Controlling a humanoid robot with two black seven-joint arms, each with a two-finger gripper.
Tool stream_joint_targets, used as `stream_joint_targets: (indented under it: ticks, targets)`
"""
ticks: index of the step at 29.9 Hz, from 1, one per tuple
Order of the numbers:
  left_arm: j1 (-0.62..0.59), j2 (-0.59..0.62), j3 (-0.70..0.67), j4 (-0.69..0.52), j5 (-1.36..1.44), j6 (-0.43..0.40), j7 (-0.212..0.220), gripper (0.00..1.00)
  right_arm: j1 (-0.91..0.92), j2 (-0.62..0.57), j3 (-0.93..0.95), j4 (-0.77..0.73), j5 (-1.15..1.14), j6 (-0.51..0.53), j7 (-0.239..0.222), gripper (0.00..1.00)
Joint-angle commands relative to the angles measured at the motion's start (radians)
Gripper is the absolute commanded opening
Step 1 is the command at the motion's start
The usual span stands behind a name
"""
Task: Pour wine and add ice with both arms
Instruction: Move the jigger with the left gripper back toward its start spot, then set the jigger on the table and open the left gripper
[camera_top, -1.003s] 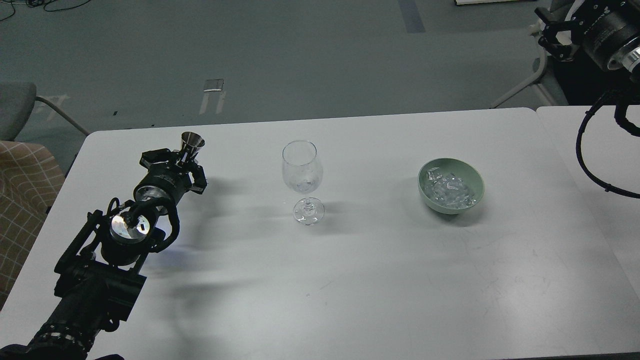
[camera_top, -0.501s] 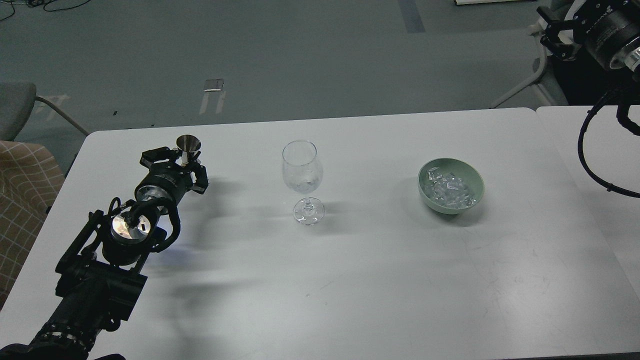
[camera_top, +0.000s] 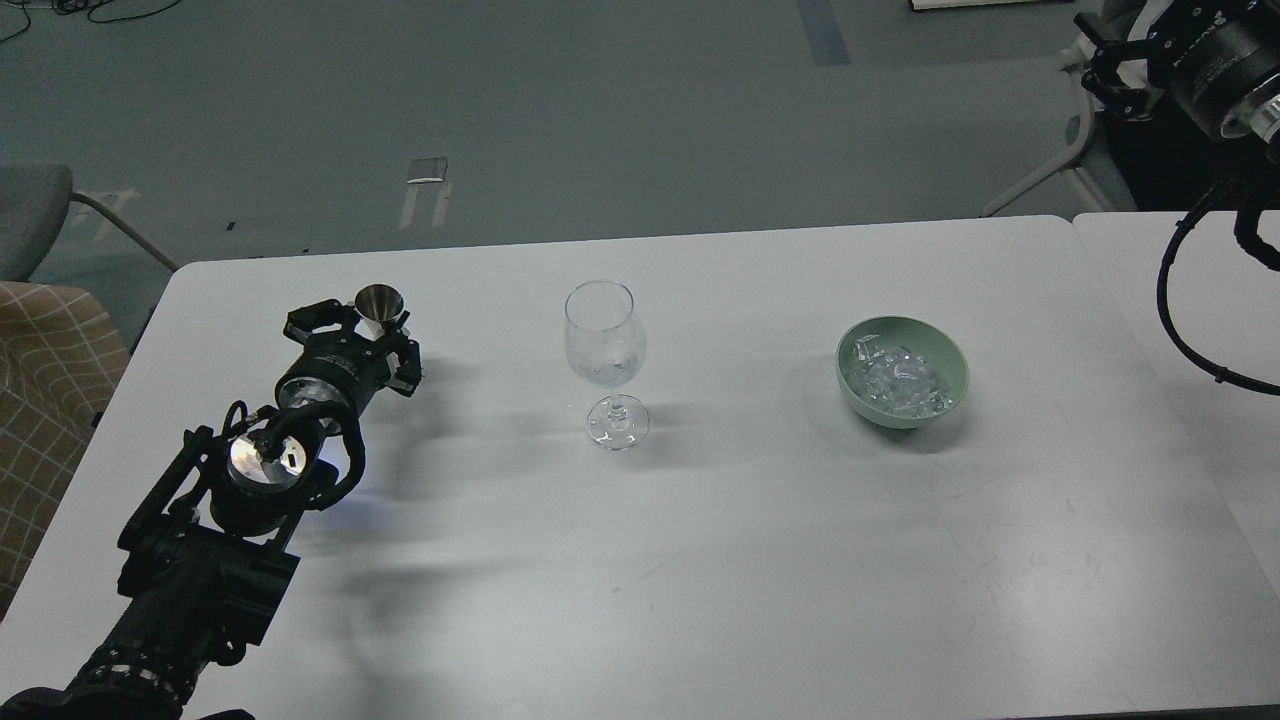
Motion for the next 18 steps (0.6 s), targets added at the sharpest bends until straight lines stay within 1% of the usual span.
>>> stream_joint_targets:
  ticks: [1,7,11,13,14,18]
  targets:
    - [0.0,0.0,0.0,0.0,0.0,0.0,0.0,0.48,0.0,0.0,0.0,0.001,0.0,0.0,0.0,1.0]
    - [0.0,0.0,0.0,0.0,0.001,0.0,0.0,0.54,0.0,0.0,0.0,0.001,0.0,0.0,-0.002,1.0]
    - [0.0,0.0,0.0,0.0,0.0,0.0,0.0,0.63,0.0,0.0,0.0,0.001,0.0,0.0,0.0,1.0]
    - [-0.002,0.001,0.0,0.0,0.0,0.0,0.0,0.68,0.0,0.0,0.0,0.001,0.0,0.0,0.0,1.0]
    - [-0.002,0.001,-0.001,0.0,0.0,0.0,0.0,0.72,0.0,-0.002,0.0,0.001,0.0,0.0,0.0,1.0]
    - [-0.011,0.004,-0.003,-0.001,0.0,0.0,0.0,0.78,0.0,-0.003,0.0,0.001,0.0,0.0,-0.002,1.0]
